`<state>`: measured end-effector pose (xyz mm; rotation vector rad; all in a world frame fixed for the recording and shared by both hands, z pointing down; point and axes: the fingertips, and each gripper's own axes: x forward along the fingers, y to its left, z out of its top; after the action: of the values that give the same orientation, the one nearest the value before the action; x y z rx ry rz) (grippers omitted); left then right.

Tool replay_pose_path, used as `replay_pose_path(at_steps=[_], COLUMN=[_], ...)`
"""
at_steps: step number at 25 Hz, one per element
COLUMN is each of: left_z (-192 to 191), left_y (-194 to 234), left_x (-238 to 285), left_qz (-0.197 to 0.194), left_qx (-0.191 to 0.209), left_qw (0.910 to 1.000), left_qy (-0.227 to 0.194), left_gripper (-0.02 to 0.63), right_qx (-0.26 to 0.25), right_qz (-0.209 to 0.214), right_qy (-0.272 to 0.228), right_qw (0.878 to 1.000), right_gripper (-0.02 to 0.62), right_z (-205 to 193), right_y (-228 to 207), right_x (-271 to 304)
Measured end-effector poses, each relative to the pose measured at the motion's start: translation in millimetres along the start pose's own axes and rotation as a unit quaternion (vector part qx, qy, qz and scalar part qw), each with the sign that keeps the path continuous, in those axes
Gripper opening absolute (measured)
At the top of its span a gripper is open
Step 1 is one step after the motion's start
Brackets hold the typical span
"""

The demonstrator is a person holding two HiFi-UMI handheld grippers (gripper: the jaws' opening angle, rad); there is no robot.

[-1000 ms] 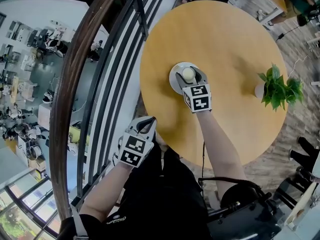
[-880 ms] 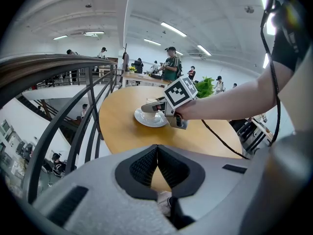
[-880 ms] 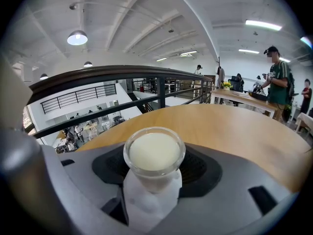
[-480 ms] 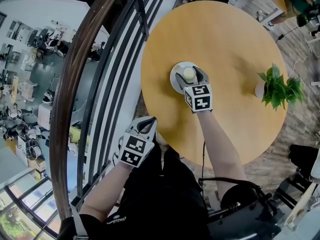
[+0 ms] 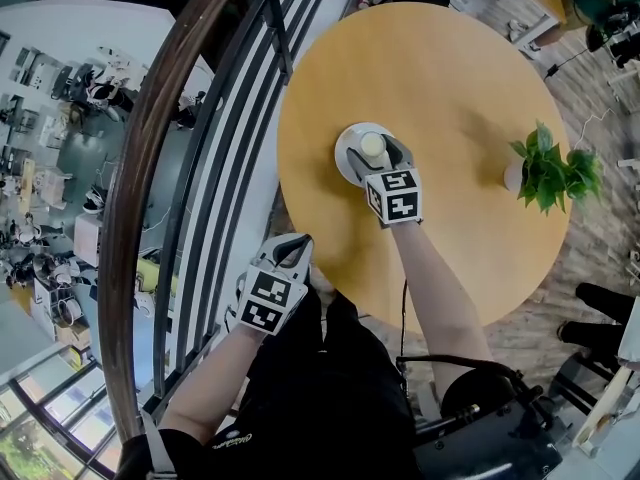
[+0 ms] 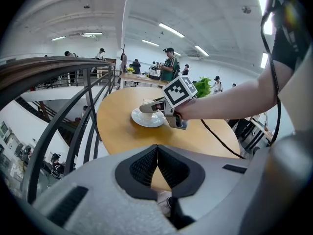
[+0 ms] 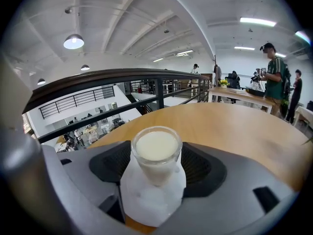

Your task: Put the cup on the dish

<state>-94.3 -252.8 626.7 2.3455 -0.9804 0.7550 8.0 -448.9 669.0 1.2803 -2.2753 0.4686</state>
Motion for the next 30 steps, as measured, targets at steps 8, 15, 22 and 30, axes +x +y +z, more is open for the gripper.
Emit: replay_pose_path(at_steps=[8, 15, 22, 30], left_z=[7, 23, 48, 93], left_y=[-9, -22, -29, -45], left_x=[1, 0, -3, -13], left_qz=[-0.003, -0.007, -0.004, -0.002], left_qx=[0.004, 0.017, 0.026, 0.050], left_qw=[1.0000, 0.9995, 0.9984, 0.9945], left_qy=[-0.008, -0.025, -0.050, -0.092], left_gripper=[0.009, 0.008, 0.009, 0.008], right_qx=[-0.009, -0.014, -0.011, -0.005], right_qz=[0.001, 0.012, 0.014, 0.020], right_qy=[-0.007, -0.008, -0.061, -0.118], right_qw=[1.000, 1.000, 0.998, 0.993], right_gripper=[0.304, 0.304, 0.251, 0.144], right_z=[5, 7, 36, 73], right_y=[1, 6, 11, 23], right_x=[-16, -42, -95, -166])
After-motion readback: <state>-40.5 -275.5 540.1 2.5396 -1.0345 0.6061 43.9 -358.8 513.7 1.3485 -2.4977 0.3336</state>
